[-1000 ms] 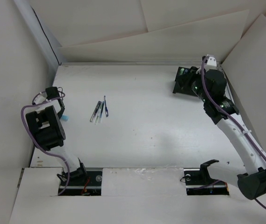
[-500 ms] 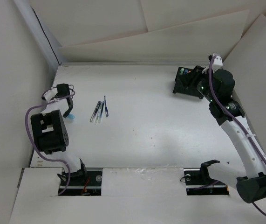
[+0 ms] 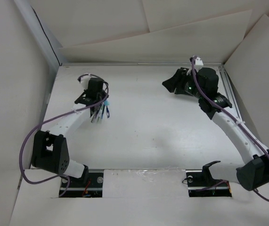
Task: Sort the stationery into containers
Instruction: Pick up the pen from the center of the board, then place the pen in the storage box.
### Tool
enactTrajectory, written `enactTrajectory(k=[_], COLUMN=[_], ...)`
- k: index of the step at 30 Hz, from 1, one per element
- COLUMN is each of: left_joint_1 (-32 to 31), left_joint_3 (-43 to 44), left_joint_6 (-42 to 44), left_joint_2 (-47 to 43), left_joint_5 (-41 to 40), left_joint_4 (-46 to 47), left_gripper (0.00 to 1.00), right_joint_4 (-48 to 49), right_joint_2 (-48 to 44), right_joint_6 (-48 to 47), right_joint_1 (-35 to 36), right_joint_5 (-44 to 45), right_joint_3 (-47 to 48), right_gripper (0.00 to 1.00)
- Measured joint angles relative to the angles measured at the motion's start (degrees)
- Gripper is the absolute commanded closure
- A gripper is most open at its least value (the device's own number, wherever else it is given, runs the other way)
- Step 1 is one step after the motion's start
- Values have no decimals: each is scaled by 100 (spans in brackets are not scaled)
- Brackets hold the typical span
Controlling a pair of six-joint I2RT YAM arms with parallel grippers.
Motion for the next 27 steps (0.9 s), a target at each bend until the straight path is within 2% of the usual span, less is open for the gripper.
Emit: enactTrajectory(k=[6, 10, 17, 27], left_joint_1=[-1453, -2031, -2127, -2127], left_joint_3=[-282, -686, -1364, -1574], left_joint_6=[402, 667, 931, 1261], left_joint_2=[-72, -70, -72, -177], left_joint_5=[691, 1215, 2162, 2715], left_joint_4=[785, 1458, 2529, 3359], left_gripper=[96, 96, 94, 93], right_joint_4=[247, 476, 717, 1054], right_joint_2=[625, 988, 1585, 2201], right_joint_6=[149, 184, 326, 667], right_joint_1=[426, 660, 800, 881], right_joint_5=[-319, -437, -404, -66], right_joint_3=[-74, -74, -74, -79], right_gripper=[29, 26, 24, 30])
